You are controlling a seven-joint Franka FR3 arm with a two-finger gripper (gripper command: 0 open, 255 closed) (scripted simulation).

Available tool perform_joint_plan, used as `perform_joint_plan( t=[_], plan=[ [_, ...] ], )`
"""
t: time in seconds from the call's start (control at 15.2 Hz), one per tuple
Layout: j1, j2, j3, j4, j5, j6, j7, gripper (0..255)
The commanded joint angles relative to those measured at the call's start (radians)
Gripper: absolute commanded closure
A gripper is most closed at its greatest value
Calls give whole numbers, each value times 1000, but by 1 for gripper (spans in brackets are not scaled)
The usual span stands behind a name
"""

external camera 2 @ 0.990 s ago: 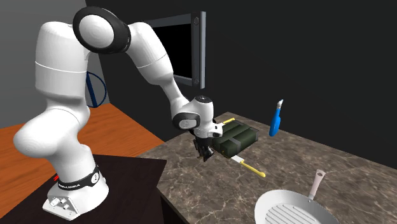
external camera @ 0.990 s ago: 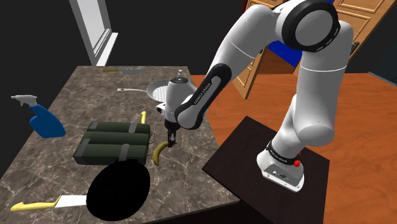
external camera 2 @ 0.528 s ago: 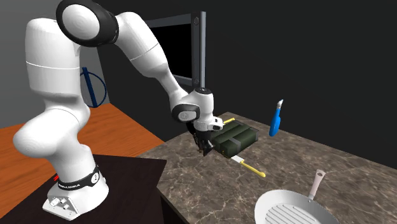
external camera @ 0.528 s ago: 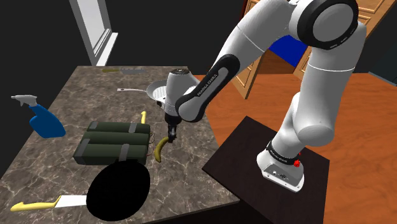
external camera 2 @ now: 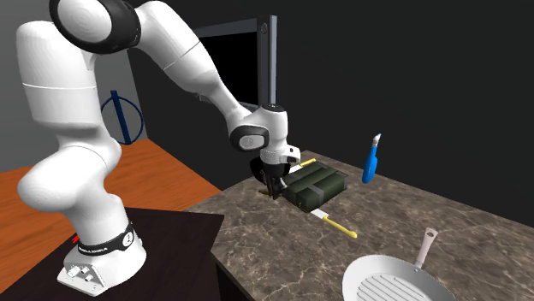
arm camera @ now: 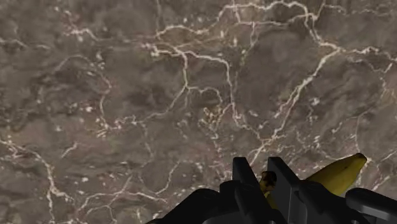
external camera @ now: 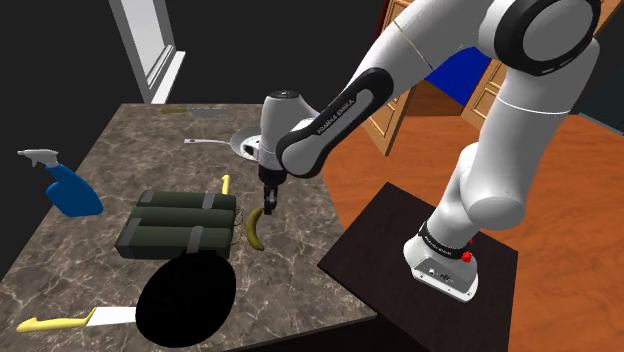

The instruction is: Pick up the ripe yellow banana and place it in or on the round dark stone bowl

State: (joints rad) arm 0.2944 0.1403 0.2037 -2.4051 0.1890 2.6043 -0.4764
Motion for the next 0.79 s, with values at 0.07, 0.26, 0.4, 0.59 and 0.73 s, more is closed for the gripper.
perform_joint_plan(
  t=[0.07, 0.26, 0.4, 0.59, 0.73],
  plan=[
    [-1, -36, 1, 6, 1, -42, 4, 255],
    [-2, -70, 1, 13, 2, -83, 8, 255],
    [-3, -92, 0, 19, 3, -110, 10, 255],
    [-4, -123, 0, 29, 3, -152, 13, 255],
    [-5, -135, -1, 34, 3, -168, 14, 255]
  ],
)
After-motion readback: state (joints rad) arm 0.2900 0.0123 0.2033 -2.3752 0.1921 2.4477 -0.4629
